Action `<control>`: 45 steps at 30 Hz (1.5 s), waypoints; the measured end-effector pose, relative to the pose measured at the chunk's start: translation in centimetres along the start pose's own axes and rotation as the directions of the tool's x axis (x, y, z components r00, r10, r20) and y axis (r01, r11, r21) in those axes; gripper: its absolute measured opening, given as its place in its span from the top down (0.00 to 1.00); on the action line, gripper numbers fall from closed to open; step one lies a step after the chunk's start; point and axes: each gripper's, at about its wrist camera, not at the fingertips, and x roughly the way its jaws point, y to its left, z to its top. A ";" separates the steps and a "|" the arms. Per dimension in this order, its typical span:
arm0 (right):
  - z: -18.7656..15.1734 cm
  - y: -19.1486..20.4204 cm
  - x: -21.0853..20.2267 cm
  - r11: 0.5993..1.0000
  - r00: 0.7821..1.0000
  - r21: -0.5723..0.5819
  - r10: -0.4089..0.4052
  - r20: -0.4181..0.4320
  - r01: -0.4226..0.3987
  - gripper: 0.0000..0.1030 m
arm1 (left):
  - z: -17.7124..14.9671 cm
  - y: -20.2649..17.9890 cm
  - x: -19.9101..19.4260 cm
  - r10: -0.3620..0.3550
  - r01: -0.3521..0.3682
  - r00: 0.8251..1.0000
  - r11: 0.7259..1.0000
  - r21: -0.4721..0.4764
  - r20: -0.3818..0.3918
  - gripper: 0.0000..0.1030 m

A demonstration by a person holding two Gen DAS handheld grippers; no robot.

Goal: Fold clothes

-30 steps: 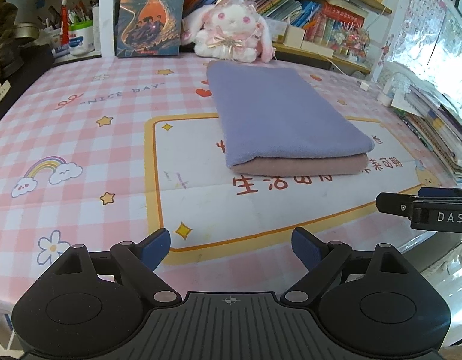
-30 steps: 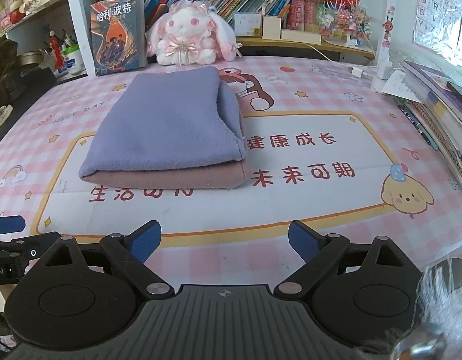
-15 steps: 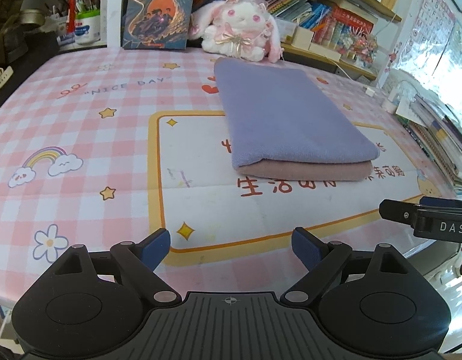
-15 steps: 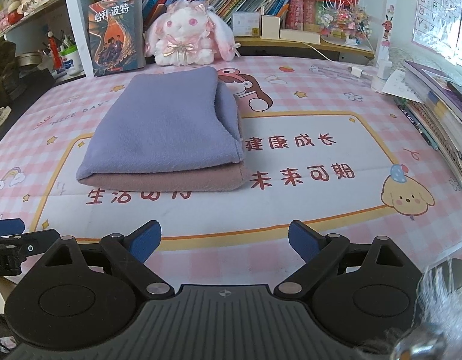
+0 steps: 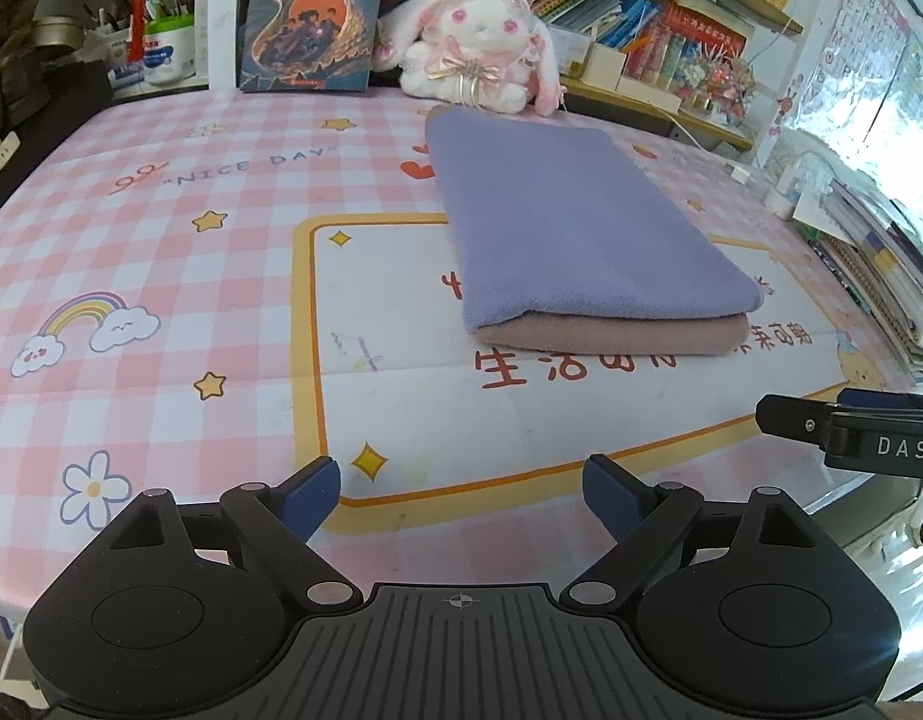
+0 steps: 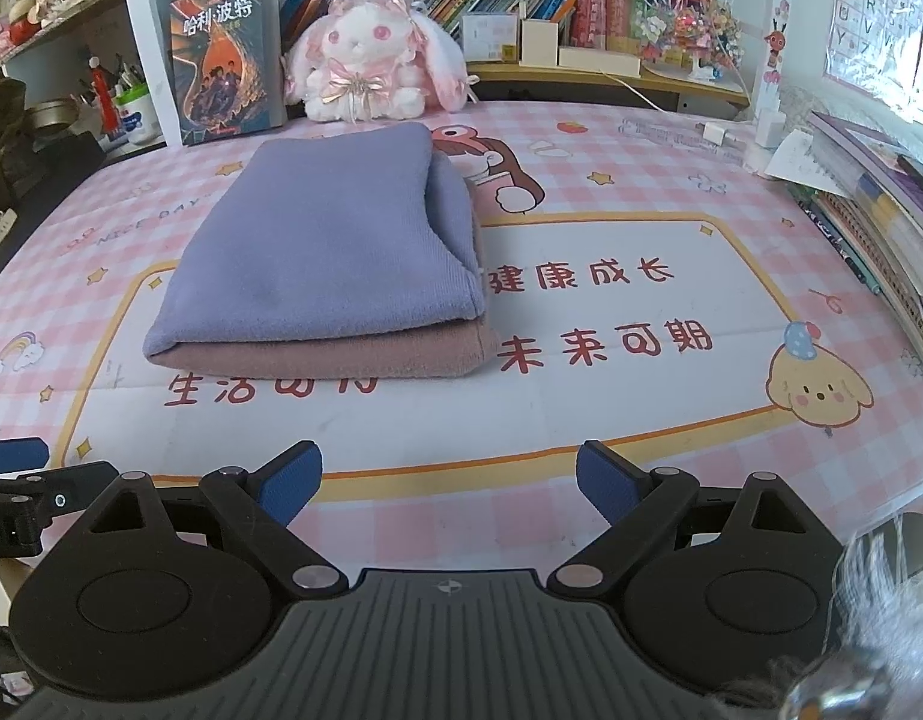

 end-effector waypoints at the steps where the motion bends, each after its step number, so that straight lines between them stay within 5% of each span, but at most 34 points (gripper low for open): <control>1: 0.0 0.0 0.1 1.000 1.000 0.000 0.000 -0.002 0.000 0.11 | 0.0 0.0 0.1 0.001 -0.001 1.000 1.000 0.001 -0.002 0.12; 16: 1.2 -1.7 0.8 0.998 1.000 0.060 0.010 -0.007 -0.009 0.11 | 1.4 0.9 -0.2 -0.014 0.020 0.997 0.997 -0.075 0.074 0.12; 23: 4.6 -5.9 2.8 0.952 0.987 0.267 0.159 -0.014 -0.149 0.11 | 4.7 1.6 1.0 -0.064 0.085 0.988 0.985 -0.151 0.138 0.12; 36: 10.5 -9.1 10.9 0.837 0.904 0.426 0.416 -0.092 -0.342 0.15 | 9.9 2.1 7.1 -0.034 0.054 0.997 0.959 -0.277 0.076 0.13; 41: 11.2 -9.1 12.8 0.800 0.860 0.445 0.497 -0.118 -0.402 0.28 | 10.8 2.0 9.0 -0.081 0.090 0.996 0.948 -0.305 0.042 0.13; 45: 11.6 -9.0 14.2 0.777 0.827 0.460 0.543 -0.146 -0.429 0.44 | 10.8 3.0 10.2 -0.160 0.157 0.987 0.910 -0.384 0.024 0.14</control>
